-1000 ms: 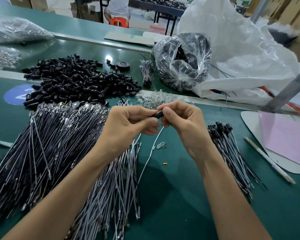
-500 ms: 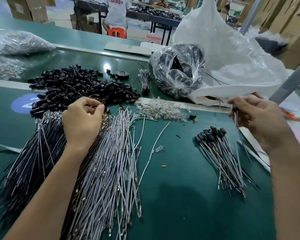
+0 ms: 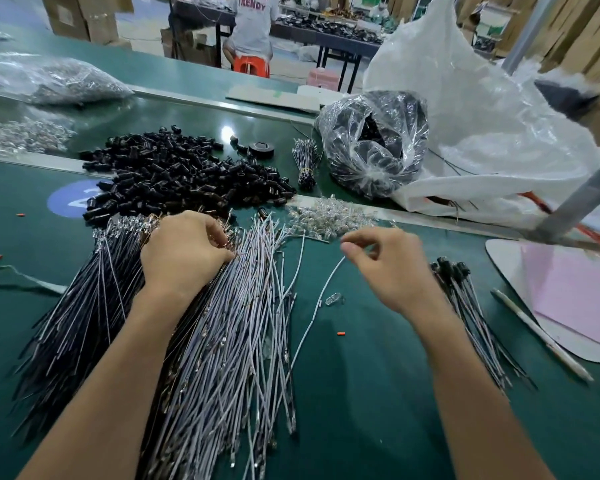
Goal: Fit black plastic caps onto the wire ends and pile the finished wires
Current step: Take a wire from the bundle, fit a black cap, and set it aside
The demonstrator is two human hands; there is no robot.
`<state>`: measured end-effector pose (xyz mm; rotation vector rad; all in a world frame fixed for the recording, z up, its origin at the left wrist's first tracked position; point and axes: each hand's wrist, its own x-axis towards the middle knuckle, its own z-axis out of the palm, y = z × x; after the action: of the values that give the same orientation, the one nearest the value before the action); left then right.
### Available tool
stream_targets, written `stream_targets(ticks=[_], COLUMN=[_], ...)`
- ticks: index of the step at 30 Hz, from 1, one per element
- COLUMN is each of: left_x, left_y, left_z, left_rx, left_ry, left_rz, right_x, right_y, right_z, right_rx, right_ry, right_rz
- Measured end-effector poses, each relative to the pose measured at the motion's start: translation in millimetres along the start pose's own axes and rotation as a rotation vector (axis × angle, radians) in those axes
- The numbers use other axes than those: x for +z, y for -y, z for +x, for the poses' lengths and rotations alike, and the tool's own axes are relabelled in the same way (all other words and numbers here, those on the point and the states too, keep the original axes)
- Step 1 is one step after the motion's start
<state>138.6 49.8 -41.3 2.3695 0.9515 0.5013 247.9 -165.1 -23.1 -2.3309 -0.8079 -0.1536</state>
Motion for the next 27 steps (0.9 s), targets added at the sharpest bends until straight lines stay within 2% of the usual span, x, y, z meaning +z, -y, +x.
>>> stream_targets(ticks=[4, 16, 19, 22, 24, 27], left_x=[3, 5, 3, -2, -7, -12], left_y=[1, 3, 2, -6, -12, -16], left_z=[1, 4, 9, 9, 5, 0], left_rx=[0.011, -0.007, 0.026, 0.028, 0.021, 0.126], left_ry=[-0.070, -0.154, -0.197, -0.157, -0.072, 0.083], left_rz=[0.042, -0.036, -0.221, -0.708, -0.998, -1.243], right_x=[35, 52, 51, 51, 51, 50], right_y=[22, 25, 27, 33, 36, 40], right_z=[1, -9, -10, -11, -11, -14], right_rx=[-0.040, -0.024, -0.039, -0.039, 0.006, 0.103], right_ry=[0.065, 0.010, -0.013, -0.006, 0.062, 0.282], right_rz=[0.089, 0.216, 0.243, 0.347, 0.505, 0.854])
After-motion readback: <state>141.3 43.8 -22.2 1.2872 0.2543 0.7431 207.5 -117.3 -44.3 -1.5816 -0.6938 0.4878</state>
